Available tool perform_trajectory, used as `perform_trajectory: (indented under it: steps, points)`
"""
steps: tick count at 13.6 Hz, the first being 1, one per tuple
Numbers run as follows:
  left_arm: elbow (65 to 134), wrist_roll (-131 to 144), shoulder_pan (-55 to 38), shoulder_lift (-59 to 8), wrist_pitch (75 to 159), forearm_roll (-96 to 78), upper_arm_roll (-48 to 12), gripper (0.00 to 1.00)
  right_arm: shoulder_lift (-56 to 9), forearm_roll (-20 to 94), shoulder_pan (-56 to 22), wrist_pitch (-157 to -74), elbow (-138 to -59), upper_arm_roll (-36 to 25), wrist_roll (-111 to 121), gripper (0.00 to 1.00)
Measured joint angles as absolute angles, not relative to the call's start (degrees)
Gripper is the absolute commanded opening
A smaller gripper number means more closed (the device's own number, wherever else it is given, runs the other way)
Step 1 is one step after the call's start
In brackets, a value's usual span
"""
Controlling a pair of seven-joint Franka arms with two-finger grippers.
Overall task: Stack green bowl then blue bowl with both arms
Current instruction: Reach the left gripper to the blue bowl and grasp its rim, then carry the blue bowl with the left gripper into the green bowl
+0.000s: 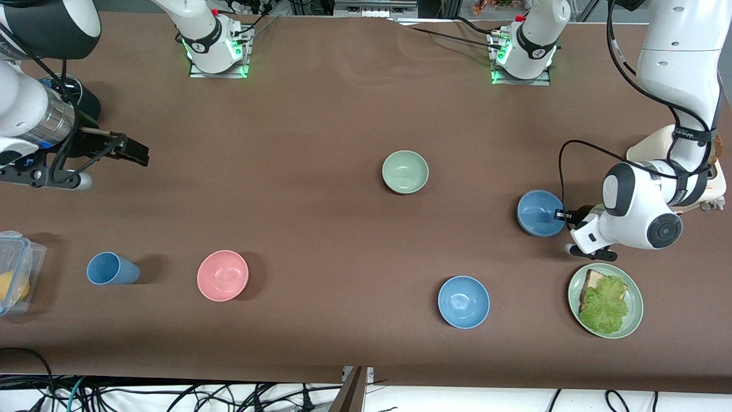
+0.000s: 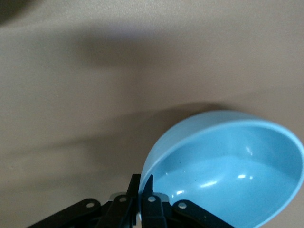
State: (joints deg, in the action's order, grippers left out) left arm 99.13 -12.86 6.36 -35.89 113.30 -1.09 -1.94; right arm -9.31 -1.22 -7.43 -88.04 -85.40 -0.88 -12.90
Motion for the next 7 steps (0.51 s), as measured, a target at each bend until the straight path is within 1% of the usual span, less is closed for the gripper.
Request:
perform_trajectory:
  steps: [4,5,7]
  points:
    - [98.3,-12.9,6.4,-34.2,112.4,-1.1,-2.0,0.0,-9.5,-0.3,-6.4,-88.6,-85.5,-1.2,-12.9,1.0]
    - [97.1,-12.9,6.3,-33.3,110.3,-1.2,-2.4,0.0,-9.5,0.1,-6.1,-88.6,-85.5,-1.3,-12.9,1.0]
    - [93.0,-12.0,5.7,-31.5,103.4,-1.4,-4.1,0.0,-9.5,0.2,-5.8,-88.6,-85.5,-1.3,-12.8,1.0]
